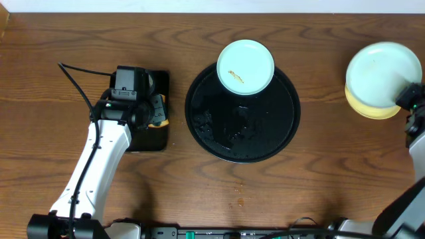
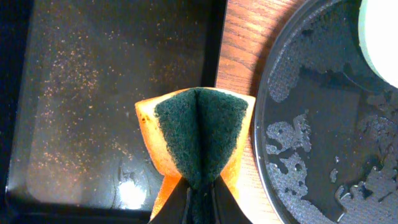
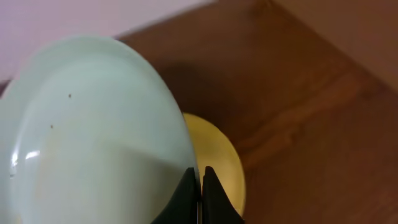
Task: Clean dirty plates on tray and stack at the side
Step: 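Carry green plate right and lower it onto yellow plate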
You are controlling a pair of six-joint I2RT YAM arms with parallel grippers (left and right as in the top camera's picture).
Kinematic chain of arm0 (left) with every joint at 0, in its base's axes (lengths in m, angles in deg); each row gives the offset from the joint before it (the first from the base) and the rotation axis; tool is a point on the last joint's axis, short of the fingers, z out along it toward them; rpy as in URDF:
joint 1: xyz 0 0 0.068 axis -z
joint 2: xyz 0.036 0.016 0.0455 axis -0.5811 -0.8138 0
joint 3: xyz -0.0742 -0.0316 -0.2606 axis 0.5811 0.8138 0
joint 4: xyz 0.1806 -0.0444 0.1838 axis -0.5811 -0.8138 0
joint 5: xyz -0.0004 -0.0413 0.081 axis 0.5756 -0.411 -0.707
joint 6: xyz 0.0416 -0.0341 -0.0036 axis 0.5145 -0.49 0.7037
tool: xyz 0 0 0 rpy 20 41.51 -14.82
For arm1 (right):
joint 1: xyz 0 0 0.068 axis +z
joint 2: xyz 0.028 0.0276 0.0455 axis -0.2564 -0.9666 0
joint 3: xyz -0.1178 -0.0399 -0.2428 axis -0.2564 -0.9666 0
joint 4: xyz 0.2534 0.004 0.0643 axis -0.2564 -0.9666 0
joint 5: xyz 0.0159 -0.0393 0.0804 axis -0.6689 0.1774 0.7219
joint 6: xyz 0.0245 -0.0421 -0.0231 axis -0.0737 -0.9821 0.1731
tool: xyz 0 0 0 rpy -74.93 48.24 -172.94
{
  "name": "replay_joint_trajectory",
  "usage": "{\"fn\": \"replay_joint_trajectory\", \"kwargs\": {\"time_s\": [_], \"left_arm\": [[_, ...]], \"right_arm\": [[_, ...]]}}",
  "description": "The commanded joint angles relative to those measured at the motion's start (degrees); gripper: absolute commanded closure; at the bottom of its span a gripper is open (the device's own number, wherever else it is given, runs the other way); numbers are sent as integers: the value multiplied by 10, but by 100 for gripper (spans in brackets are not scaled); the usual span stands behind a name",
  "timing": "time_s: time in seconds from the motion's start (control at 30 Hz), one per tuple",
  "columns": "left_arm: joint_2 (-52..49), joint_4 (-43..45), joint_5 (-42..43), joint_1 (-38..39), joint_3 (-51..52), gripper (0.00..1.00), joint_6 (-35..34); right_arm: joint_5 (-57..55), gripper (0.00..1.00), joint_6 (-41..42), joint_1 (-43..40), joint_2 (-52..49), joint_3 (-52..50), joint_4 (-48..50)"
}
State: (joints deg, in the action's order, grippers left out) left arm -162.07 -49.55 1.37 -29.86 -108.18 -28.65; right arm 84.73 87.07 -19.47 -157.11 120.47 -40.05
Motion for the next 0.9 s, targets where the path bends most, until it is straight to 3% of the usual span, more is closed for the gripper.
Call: {"fn": "replay_joint_trajectory", "kwargs": {"time_s": [0.0,0.27,0.4,0.67,0.87], "left_arm": [[-1,-2,-7,-3,2,92,9],[-1,-6,-7,-3,2,92,10],[-1,-6,-7,-3,2,92,10],[-1,-7,-7,-3,2,92,10],[-1,-10,-7,-3,2,92,10]], "right_arm": [[12,99,14,-13,-49,7,21],[30,78,15,-13,-95,7,70],[88,78,14,0,-84,21,58],[72,65,-71,127,-78,153,-143],[69,59,-91,248,-78,261,-285]]}}
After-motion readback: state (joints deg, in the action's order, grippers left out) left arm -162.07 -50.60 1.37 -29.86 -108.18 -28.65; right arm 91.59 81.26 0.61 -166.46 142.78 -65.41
